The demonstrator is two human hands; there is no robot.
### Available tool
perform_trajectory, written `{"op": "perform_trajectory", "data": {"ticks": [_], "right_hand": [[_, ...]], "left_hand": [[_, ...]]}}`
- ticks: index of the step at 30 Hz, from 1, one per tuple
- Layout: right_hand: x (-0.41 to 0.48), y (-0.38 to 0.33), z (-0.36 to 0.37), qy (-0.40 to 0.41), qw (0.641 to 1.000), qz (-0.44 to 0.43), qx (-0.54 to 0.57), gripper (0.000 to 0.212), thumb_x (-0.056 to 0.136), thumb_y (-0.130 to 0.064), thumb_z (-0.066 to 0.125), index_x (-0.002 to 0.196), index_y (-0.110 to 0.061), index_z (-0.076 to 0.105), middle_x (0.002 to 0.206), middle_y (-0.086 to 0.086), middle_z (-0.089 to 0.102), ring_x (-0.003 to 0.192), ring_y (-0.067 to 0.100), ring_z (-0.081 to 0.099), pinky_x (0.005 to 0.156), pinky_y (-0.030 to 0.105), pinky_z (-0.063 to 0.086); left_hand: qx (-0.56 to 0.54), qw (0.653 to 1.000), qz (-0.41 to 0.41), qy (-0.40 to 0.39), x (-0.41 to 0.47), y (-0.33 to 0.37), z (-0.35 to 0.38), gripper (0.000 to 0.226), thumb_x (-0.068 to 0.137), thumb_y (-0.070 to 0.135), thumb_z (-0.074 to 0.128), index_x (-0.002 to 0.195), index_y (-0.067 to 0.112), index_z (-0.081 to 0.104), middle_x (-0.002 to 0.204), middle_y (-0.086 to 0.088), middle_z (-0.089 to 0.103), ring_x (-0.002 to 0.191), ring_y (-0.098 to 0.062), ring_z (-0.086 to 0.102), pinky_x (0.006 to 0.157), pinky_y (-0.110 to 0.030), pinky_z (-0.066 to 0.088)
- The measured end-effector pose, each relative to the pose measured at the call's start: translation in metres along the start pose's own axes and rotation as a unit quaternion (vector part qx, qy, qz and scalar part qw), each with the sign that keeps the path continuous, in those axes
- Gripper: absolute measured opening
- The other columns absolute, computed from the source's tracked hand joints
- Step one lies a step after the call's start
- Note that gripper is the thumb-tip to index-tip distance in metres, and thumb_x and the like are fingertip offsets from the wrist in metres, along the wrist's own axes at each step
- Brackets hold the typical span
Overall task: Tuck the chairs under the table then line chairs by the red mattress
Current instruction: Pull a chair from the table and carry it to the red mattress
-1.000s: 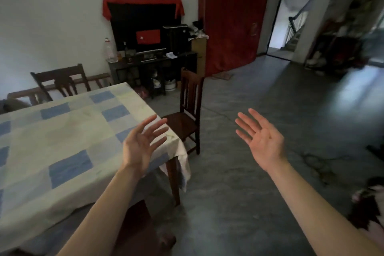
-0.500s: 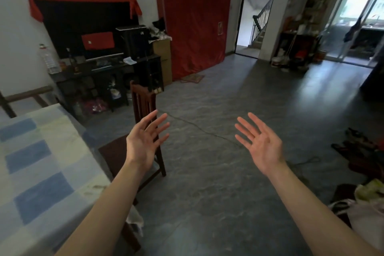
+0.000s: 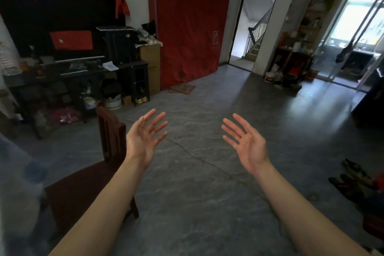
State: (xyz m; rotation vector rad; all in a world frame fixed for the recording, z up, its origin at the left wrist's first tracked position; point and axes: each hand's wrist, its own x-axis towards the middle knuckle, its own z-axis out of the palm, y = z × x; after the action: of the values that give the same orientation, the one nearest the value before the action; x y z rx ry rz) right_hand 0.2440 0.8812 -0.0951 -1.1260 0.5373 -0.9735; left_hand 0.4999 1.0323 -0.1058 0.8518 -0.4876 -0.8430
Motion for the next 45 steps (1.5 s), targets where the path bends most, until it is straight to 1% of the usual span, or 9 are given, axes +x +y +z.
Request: {"op": "perform_trajectory", "data": {"ticks": [6, 12, 18, 26, 31, 34, 37, 41, 45], "right_hand": [[0.128, -0.027, -0.021, 0.011, 1.0, -0.025, 0.0, 0.049, 0.105, -0.035, 0.032, 0.147, -0.015, 0.05, 0.139, 0.013, 0.065, 0.131, 0.028, 0.059, 0.108, 0.047, 0.044], [0.268, -0.006, -0.046, 0.007, 1.0, -0.006, 0.017, 0.047, 0.106, -0.032, 0.03, 0.144, -0.016, 0.053, 0.138, 0.015, 0.065, 0.131, 0.03, 0.06, 0.109, 0.047, 0.043], [0.421, 0.039, -0.036, -0.059, 0.997, 0.044, 0.011, 0.045, 0.105, -0.033, 0.033, 0.14, -0.018, 0.057, 0.134, 0.012, 0.068, 0.129, 0.028, 0.061, 0.105, 0.044, 0.046], [0.592, 0.095, 0.049, -0.229, 0.966, 0.12, 0.001, 0.044, 0.104, -0.032, 0.034, 0.138, -0.016, 0.057, 0.135, 0.014, 0.067, 0.128, 0.029, 0.062, 0.108, 0.048, 0.043], [0.648, 0.157, 0.142, -0.347, 0.923, 0.168, -0.016, 0.047, 0.102, -0.033, 0.038, 0.14, -0.013, 0.056, 0.134, 0.013, 0.068, 0.128, 0.029, 0.061, 0.11, 0.051, 0.042], [0.657, 0.198, 0.209, -0.417, 0.889, 0.19, -0.025, 0.053, 0.091, -0.04, 0.045, 0.136, -0.015, 0.058, 0.133, 0.012, 0.069, 0.128, 0.029, 0.061, 0.107, 0.049, 0.043], [0.656, 0.239, 0.279, -0.479, 0.852, 0.204, -0.046, 0.055, 0.09, -0.042, 0.048, 0.136, -0.015, 0.059, 0.134, 0.012, 0.068, 0.127, 0.028, 0.062, 0.106, 0.048, 0.045], [0.645, 0.285, 0.362, -0.562, 0.796, 0.215, -0.07, 0.038, 0.102, -0.028, 0.041, 0.133, -0.017, 0.061, 0.131, 0.009, 0.07, 0.123, 0.024, 0.065, 0.104, 0.045, 0.046], [0.617, 0.318, 0.429, -0.642, 0.731, 0.217, -0.083, 0.035, 0.105, -0.02, 0.038, 0.129, -0.016, 0.063, 0.129, 0.01, 0.07, 0.121, 0.024, 0.065, 0.1, 0.043, 0.046]], "left_hand": [[0.009, 0.999, -0.001, -0.03, 0.145, -0.016, 0.054, 0.044, 0.104, 0.044, 0.041, 0.135, 0.023, 0.063, 0.131, -0.004, 0.072, 0.119, -0.024, 0.069, 0.104, -0.05, 0.047], [0.031, 0.999, 0.008, -0.021, 0.263, -0.046, 0.063, 0.047, 0.103, 0.044, 0.041, 0.137, 0.021, 0.062, 0.134, -0.005, 0.071, 0.122, -0.026, 0.068, 0.099, -0.049, 0.048], [0.058, 0.996, 0.045, 0.059, 0.355, -0.058, 0.036, 0.048, 0.104, 0.042, 0.037, 0.14, 0.019, 0.059, 0.135, -0.007, 0.07, 0.125, -0.028, 0.066, 0.103, -0.05, 0.047], [0.068, 0.963, 0.13, 0.225, 0.433, -0.031, -0.007, 0.046, 0.105, 0.039, 0.036, 0.138, 0.018, 0.06, 0.135, -0.008, 0.07, 0.123, -0.028, 0.067, 0.098, -0.047, 0.049], [0.065, 0.921, 0.188, 0.336, 0.442, -0.005, -0.061, 0.045, 0.102, 0.038, 0.04, 0.135, 0.019, 0.063, 0.133, -0.008, 0.071, 0.122, -0.029, 0.067, 0.096, -0.045, 0.051], [0.061, 0.892, 0.219, 0.39, 0.438, 0.008, -0.105, 0.045, 0.101, 0.04, 0.042, 0.136, 0.019, 0.062, 0.134, -0.007, 0.07, 0.121, -0.028, 0.067, 0.096, -0.044, 0.051], [0.044, 0.861, 0.245, 0.444, 0.431, 0.023, -0.149, 0.047, 0.097, 0.041, 0.046, 0.135, 0.02, 0.063, 0.135, -0.007, 0.07, 0.122, -0.028, 0.066, 0.096, -0.042, 0.049], [0.037, 0.809, 0.28, 0.516, 0.411, 0.043, -0.186, 0.044, 0.1, 0.039, 0.044, 0.134, 0.018, 0.064, 0.134, -0.008, 0.07, 0.119, -0.027, 0.068, 0.094, -0.044, 0.049], [0.037, 0.752, 0.298, 0.586, 0.373, 0.049, -0.2, 0.045, 0.101, 0.04, 0.04, 0.133, 0.018, 0.063, 0.131, -0.007, 0.072, 0.113, -0.025, 0.069, 0.094, -0.043, 0.047]]}}
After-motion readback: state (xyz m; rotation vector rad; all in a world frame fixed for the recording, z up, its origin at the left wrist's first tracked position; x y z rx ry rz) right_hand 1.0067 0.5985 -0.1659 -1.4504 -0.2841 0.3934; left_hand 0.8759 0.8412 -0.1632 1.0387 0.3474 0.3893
